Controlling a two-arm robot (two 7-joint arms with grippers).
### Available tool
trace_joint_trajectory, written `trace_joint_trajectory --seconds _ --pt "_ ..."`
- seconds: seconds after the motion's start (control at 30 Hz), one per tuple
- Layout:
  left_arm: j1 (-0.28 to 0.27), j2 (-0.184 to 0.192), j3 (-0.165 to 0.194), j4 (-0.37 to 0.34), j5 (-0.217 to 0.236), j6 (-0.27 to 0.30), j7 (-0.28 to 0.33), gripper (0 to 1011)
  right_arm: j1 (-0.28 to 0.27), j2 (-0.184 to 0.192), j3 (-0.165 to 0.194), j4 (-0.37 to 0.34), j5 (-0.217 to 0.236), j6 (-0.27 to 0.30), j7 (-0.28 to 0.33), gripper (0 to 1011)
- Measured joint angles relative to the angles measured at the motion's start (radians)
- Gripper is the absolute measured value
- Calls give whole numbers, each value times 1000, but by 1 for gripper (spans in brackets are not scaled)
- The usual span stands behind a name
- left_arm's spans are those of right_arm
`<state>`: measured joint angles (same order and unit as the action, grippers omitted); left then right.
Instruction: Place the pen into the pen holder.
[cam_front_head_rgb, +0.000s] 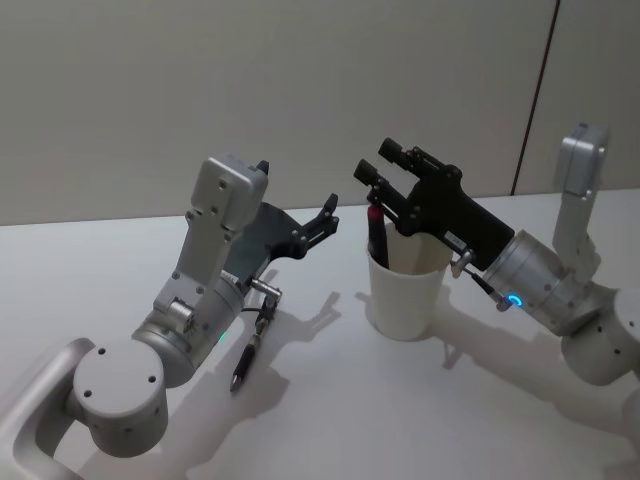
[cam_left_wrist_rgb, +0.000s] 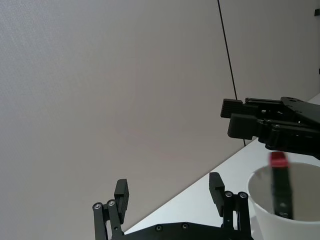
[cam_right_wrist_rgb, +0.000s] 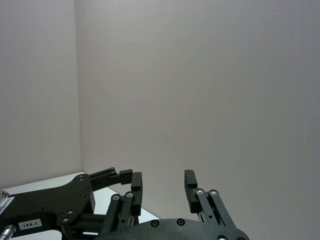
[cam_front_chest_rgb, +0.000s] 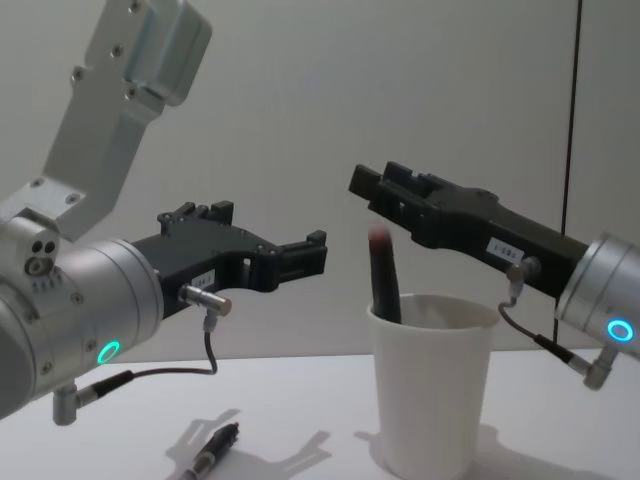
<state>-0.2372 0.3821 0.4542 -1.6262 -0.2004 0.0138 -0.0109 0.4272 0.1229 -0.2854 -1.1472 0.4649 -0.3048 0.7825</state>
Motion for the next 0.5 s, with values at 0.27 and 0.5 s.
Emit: trace_joint_trajectory --seconds 0.27,0.5 --pt "0 0 0 0 0 0 0 1001 3 -1 -1 4 -3 -3 1 733" --pt "0 0 0 0 0 0 0 1001 3 -1 -2 3 -3 -2 -2 939"
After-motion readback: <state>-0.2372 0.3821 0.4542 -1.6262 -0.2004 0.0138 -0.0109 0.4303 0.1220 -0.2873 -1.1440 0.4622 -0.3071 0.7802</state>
